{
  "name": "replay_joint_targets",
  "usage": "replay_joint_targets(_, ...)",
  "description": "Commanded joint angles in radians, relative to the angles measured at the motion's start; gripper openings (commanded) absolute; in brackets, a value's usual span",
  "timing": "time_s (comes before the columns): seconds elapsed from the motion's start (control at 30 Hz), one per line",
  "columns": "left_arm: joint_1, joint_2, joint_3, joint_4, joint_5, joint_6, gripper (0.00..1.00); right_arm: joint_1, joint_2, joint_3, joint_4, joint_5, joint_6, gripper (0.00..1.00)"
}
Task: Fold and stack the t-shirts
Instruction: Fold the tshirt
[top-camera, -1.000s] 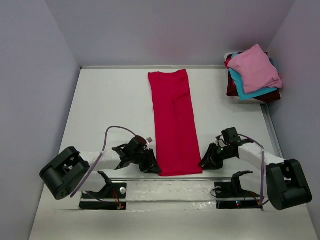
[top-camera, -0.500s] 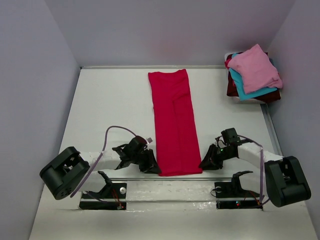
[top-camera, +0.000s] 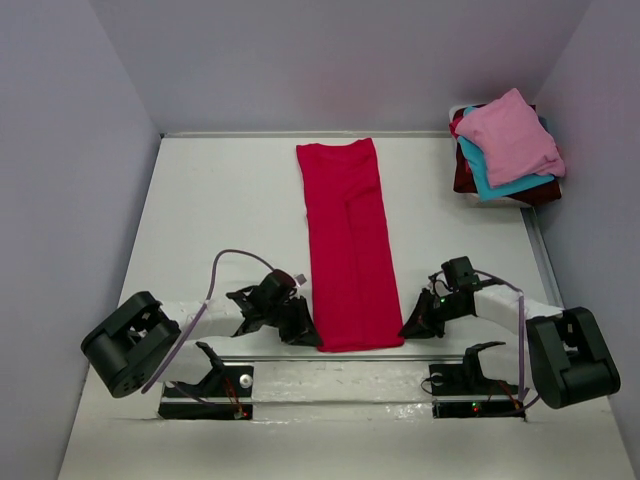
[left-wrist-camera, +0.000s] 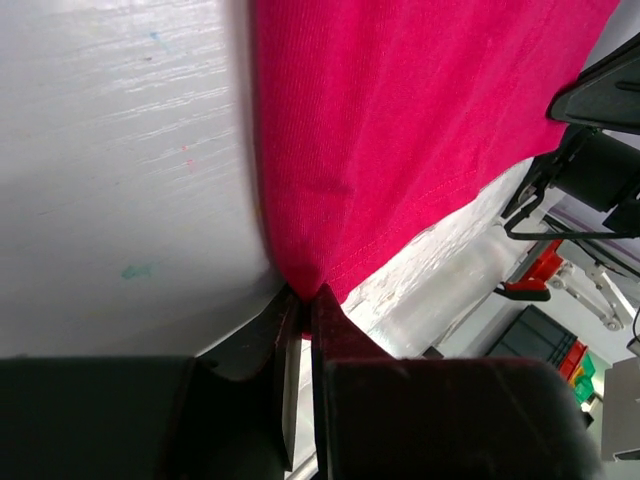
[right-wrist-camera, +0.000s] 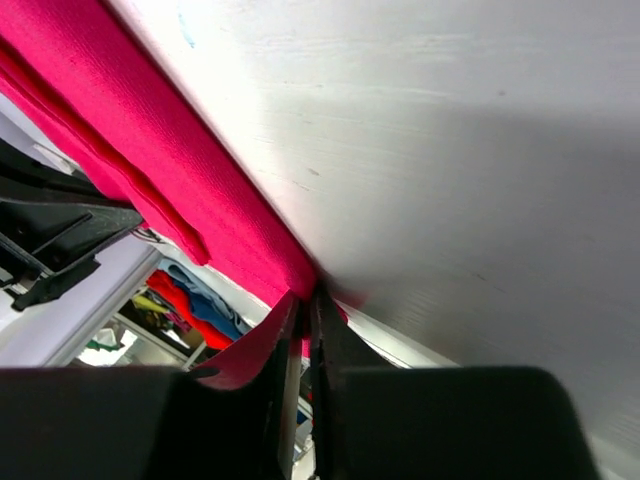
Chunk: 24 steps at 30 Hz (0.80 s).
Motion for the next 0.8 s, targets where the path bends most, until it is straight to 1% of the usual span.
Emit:
replay_joint_targets(0.0,-0.007,0.010,0.041,-0.051,-0.031,0.037,0.15,0.004,-0.017,-0.003,-0.024,0.021,-0.015,0.09)
replay_joint_targets(0.03,-0.007,0.008,0.047,-0.062,-0.035,0.042,0.14,0.004,-0.019,-0.002,-0.028,0.019,-0.020,0.07)
replay_joint_targets(0.13,-0.028,-0.003,0.061,-0.091,-0.046,0.043,0.06,0.004,-0.025,0.003,-0.056,0.005,-0.034,0.07)
replay_joint_targets(0.3,-0.077,-0.024,0.042,-0.097,-0.057,0.009,0.06,0.004,-0.066,0.003,-0.103,-0.001,-0.051,0.07)
replay_joint_targets(0.5,-0.163,-0.050,0.018,-0.093,-0.080,-0.061,0.06,0.004,-0.128,-0.023,-0.160,-0.021,-0.063,0.07)
replay_joint_targets(0.63,-0.177,-0.072,0.011,-0.100,-0.094,-0.089,0.06,0.004,-0.164,-0.048,-0.191,-0.036,-0.068,0.07)
replay_joint_targets(0.77,-0.177,-0.098,0.042,-0.137,-0.121,-0.090,0.06,0.004,-0.204,-0.015,-0.240,-0.036,-0.061,0.07)
